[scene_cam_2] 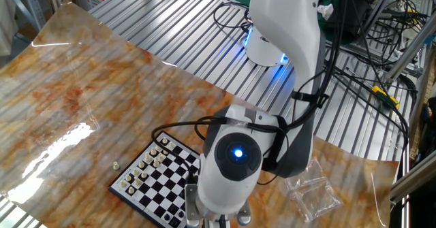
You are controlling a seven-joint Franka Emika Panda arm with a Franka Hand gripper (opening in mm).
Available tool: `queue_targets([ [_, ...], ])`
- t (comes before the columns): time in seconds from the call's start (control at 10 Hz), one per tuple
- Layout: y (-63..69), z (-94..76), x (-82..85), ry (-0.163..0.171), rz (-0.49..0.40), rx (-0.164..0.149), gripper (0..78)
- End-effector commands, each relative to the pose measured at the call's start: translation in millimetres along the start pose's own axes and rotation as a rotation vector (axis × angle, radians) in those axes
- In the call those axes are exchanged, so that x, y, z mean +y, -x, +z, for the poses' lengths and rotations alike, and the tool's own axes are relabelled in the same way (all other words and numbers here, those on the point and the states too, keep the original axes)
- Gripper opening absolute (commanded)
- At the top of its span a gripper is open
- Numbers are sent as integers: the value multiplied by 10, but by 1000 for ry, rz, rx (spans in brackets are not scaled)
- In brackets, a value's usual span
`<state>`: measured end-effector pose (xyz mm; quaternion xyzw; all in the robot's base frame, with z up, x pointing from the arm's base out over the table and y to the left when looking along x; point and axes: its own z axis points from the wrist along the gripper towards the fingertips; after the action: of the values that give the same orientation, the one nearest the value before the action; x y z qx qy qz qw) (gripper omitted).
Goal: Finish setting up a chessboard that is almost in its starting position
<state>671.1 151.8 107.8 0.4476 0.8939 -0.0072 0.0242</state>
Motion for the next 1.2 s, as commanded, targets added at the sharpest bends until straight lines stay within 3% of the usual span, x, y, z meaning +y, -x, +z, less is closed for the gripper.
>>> queue_targets([
  [0.1, 43, -140, -58, 0, -44, -4, 11],
  [0.6, 93, -238, -122, -10, -176, -17, 11],
  [1.2, 228, -297, -184, -1, -330, -4, 11],
])
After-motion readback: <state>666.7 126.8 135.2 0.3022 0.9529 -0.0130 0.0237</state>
